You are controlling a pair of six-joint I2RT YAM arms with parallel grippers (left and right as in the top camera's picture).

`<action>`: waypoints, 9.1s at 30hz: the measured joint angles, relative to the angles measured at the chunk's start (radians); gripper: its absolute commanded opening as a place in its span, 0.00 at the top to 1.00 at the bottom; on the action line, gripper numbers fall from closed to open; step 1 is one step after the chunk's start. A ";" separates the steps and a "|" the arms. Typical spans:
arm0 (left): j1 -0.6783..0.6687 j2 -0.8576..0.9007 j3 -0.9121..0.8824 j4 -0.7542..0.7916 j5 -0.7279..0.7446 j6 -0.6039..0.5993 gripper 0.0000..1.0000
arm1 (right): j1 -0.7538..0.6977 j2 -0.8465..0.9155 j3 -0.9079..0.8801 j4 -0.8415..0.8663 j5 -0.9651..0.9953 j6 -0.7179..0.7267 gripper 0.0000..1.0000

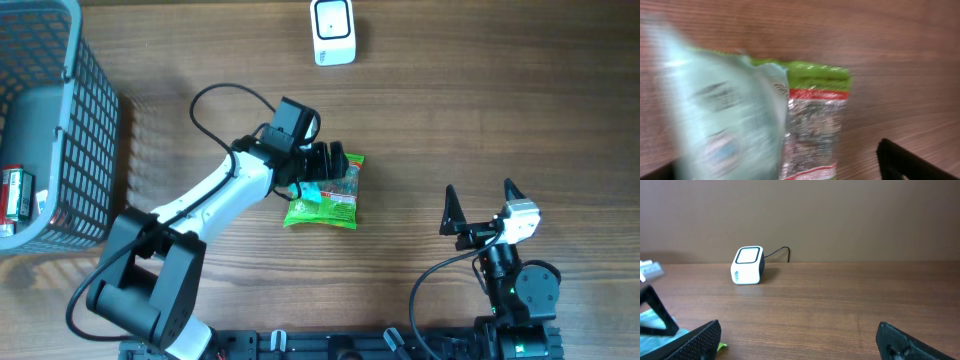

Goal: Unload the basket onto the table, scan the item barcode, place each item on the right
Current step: 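Lower the green packets onto the table and open the left gripper, then reach the left gripper back into the grey basket, then grasp the red Kleenex tissue pack with the left gripper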

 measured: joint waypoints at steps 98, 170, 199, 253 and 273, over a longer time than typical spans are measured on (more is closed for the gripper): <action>0.168 0.169 0.070 -0.128 0.424 0.222 0.96 | 0.000 0.000 0.000 0.000 0.000 0.000 0.00; 0.393 -0.260 0.587 -0.380 -0.008 0.267 0.19 | 0.000 0.000 0.000 0.000 0.000 0.000 0.00; 1.225 0.322 0.644 -0.667 -0.213 0.334 0.00 | 0.000 0.000 0.000 0.000 0.000 0.000 0.00; 1.218 0.048 0.939 -0.700 -0.241 0.259 0.54 | 0.000 0.000 0.000 0.000 0.000 0.000 0.00; 0.203 -0.179 0.550 -0.727 -0.652 0.146 0.61 | 0.000 0.001 0.000 0.000 0.000 0.000 0.00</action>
